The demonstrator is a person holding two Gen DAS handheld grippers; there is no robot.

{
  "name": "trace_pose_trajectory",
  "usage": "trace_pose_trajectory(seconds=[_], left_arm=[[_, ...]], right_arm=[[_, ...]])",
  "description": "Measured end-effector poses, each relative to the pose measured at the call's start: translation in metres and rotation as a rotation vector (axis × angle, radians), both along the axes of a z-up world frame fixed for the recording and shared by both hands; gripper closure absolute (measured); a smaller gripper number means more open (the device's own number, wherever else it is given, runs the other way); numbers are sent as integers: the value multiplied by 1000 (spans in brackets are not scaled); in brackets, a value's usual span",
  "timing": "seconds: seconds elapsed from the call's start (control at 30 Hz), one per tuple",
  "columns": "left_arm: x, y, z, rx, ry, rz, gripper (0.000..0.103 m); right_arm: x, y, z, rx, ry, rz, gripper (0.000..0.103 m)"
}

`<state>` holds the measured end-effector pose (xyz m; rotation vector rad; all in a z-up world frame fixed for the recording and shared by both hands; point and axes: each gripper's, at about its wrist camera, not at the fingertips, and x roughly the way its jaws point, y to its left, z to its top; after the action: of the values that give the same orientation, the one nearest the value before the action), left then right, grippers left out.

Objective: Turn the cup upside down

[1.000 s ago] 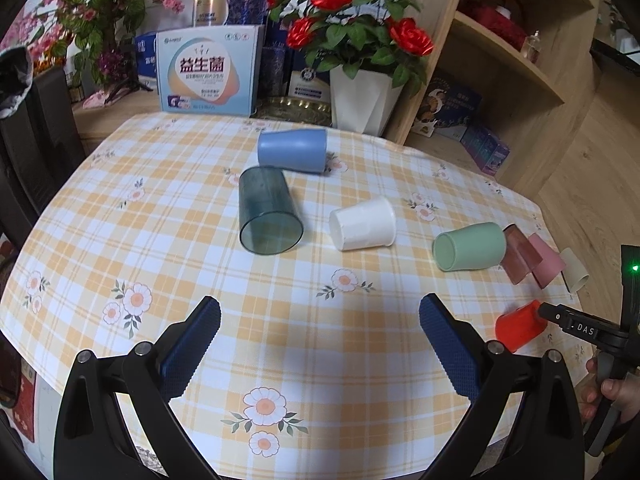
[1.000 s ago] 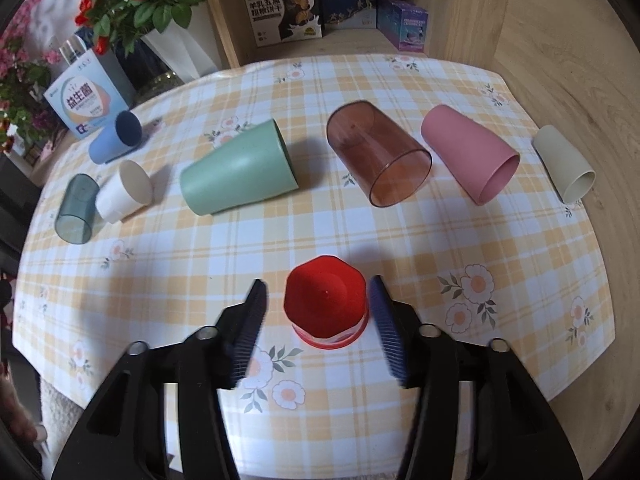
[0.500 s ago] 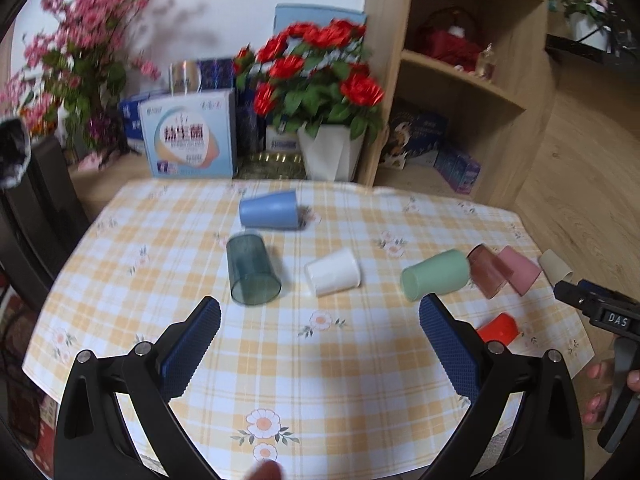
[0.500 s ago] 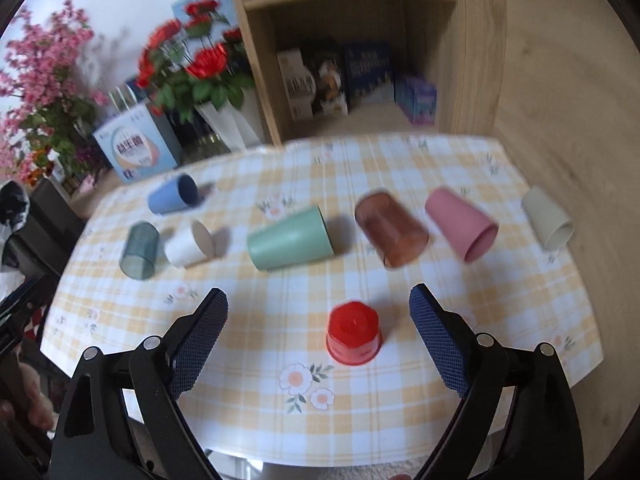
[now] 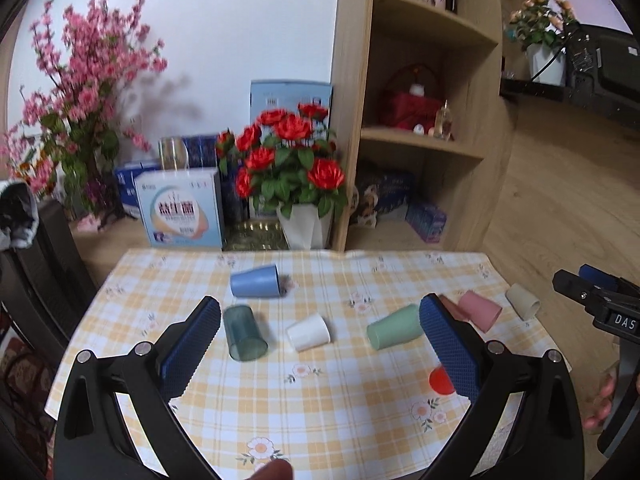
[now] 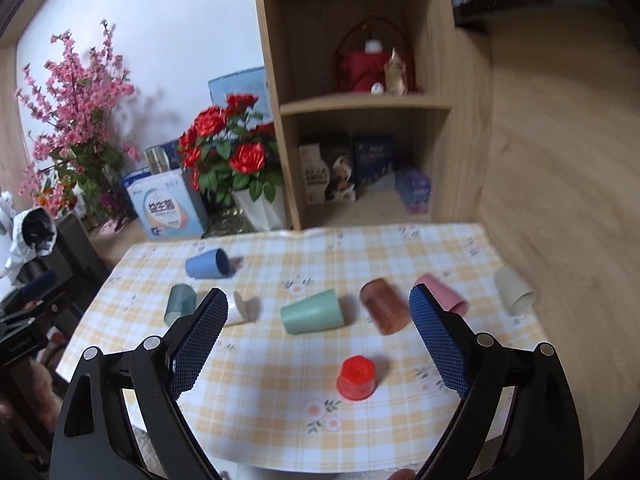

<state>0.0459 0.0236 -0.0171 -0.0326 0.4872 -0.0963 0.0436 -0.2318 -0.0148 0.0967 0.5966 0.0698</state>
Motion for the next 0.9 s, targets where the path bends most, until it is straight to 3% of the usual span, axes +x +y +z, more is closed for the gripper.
trace_pose_trajectory(seconds=[0.37,0.9], left_arm=[[-24,-5,38,23,-92,23,6],[-28,-10,39,43,-82,32,6]], right_arm=[[-31,0,39,-19,-91,-27,14],[-36,0,45,-19,-106,-25,14]])
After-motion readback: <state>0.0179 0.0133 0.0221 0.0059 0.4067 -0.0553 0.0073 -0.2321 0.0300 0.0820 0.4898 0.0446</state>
